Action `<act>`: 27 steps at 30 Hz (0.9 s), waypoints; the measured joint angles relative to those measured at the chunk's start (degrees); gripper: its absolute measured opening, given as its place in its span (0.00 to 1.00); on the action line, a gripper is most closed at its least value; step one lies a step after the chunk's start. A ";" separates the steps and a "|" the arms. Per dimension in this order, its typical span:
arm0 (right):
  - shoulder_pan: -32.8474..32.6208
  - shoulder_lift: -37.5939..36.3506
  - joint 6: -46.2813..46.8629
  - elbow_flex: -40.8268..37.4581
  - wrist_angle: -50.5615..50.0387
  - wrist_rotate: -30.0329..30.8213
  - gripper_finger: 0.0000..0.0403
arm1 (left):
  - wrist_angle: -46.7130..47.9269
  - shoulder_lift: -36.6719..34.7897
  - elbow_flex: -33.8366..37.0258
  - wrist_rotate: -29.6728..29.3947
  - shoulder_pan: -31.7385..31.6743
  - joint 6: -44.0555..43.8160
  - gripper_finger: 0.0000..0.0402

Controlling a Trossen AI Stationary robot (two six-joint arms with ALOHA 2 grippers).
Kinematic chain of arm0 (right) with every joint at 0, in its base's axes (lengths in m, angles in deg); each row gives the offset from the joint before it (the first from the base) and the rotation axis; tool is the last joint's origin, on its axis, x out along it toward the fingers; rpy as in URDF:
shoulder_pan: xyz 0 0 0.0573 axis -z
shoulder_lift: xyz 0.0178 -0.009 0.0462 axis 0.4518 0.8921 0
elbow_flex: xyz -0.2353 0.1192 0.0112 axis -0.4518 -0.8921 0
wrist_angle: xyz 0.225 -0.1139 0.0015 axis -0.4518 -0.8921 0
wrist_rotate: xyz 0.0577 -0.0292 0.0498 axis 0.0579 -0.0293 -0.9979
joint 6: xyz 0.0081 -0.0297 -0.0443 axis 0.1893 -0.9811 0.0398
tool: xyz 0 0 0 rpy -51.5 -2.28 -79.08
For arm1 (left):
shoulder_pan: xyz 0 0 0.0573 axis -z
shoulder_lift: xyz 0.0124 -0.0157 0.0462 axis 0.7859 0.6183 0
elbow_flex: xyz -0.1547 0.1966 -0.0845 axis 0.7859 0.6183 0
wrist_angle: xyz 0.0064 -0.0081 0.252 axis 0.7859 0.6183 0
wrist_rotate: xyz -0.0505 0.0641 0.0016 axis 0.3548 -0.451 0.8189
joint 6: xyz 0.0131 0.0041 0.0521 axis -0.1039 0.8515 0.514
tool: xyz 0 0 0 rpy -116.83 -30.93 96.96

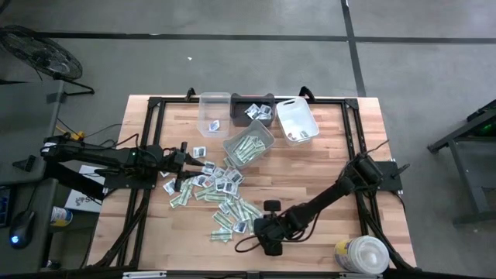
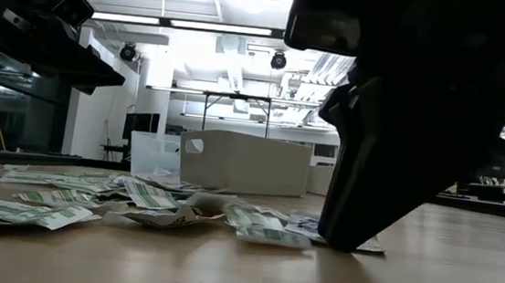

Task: Pick & Place First Aid Supplies
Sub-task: Put the alcohol pad into the transparent bin

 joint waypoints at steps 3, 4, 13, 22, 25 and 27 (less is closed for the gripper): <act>0.34 0.20 0.13 -0.05 0.13 -1.46 0.12 | 0.00 0.00 0.00 0.00 0.00 -0.01 0.37; 0.51 0.20 0.31 -0.35 0.56 -1.79 0.09 | 0.04 0.00 0.00 0.00 -0.01 -0.01 0.37; 1.68 -0.12 5.15 -0.63 0.20 -4.28 0.00 | 0.00 0.02 0.00 0.02 -0.02 0.00 0.37; 1.63 -3.11 6.43 2.42 -4.03 -4.15 0.00 | 0.00 0.00 0.00 0.00 0.00 -0.02 0.37; 1.63 -4.32 6.33 4.96 -6.26 -2.27 0.00 | -0.02 0.00 0.00 0.02 0.00 -0.01 0.37; 1.63 -5.32 6.31 6.57 -8.47 -1.07 0.00 | 0.01 0.00 0.00 0.00 -0.01 -0.02 0.37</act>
